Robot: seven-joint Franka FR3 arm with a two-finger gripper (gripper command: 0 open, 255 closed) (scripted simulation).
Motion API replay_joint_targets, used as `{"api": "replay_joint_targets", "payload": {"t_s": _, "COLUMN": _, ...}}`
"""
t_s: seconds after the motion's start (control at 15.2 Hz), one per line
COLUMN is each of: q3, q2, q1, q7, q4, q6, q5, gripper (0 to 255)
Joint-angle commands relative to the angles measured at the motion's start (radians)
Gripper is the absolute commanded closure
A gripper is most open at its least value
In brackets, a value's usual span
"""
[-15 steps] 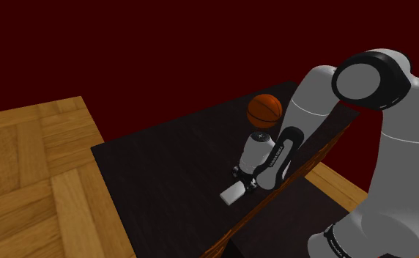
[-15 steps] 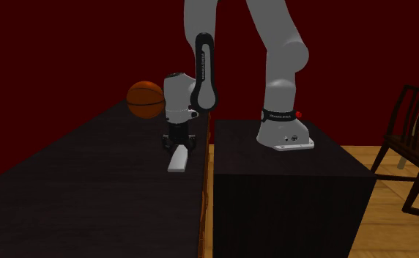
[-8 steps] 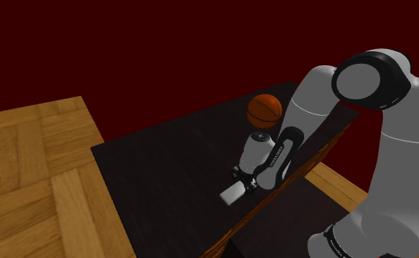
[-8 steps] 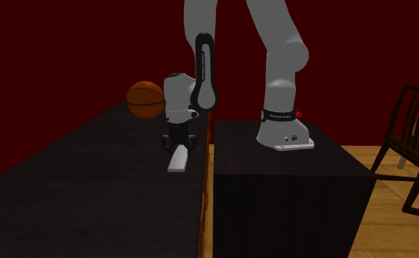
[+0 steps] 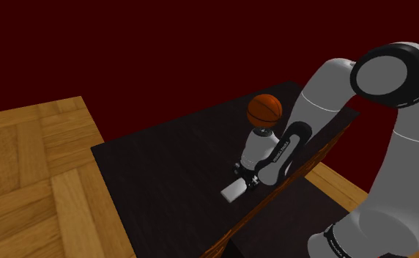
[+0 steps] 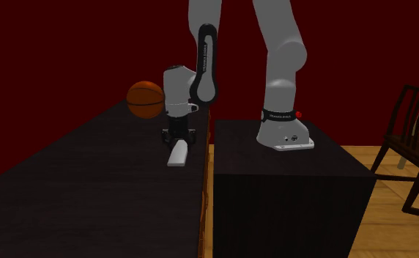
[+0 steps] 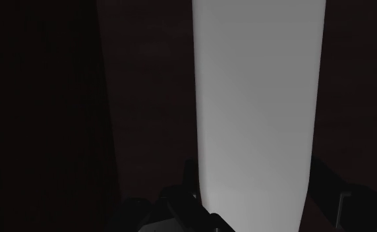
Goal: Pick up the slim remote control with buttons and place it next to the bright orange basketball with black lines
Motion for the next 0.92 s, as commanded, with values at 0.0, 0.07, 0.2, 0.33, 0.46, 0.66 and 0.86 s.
{"api": "replay_joint_targets", "payload": {"t_s": 0.0, "q3": 0.030, "q2": -0.037, "q1": -0.027, "q7": -0.013, "q4": -0.010, "q6": -0.029, "q5": 0.015, "gripper": 255}}
{"api": "replay_joint_targets", "payload": {"t_s": 0.07, "q3": 0.046, "q2": -0.055, "q1": -0.041, "q7": -0.021, "q4": -0.015, "q6": -0.042, "q5": 0.024, "gripper": 255}}
{"api": "replay_joint_targets", "payload": {"t_s": 0.2, "q3": 0.078, "q2": -0.093, "q1": -0.068, "q7": -0.039, "q4": -0.026, "q6": -0.071, "q5": 0.047, "gripper": 255}}
{"api": "replay_joint_targets", "payload": {"t_s": 0.33, "q3": 0.112, "q2": -0.131, "q1": -0.095, "q7": -0.062, "q4": -0.036, "q6": -0.099, "q5": 0.076, "gripper": 255}}
{"api": "replay_joint_targets", "payload": {"t_s": 0.46, "q3": 0.144, "q2": -0.169, "q1": -0.119, "q7": -0.087, "q4": -0.044, "q6": -0.128, "q5": 0.111, "gripper": 255}}
{"api": "replay_joint_targets", "payload": {"t_s": 0.66, "q3": 0.186, "q2": -0.226, "q1": -0.148, "q7": -0.130, "q4": -0.055, "q6": -0.173, "q5": 0.170, "gripper": 255}}
{"api": "replay_joint_targets", "payload": {"t_s": 0.86, "q3": 0.217, "q2": -0.283, "q1": -0.164, "q7": -0.175, "q4": -0.062, "q6": -0.220, "q5": 0.232, "gripper": 255}}
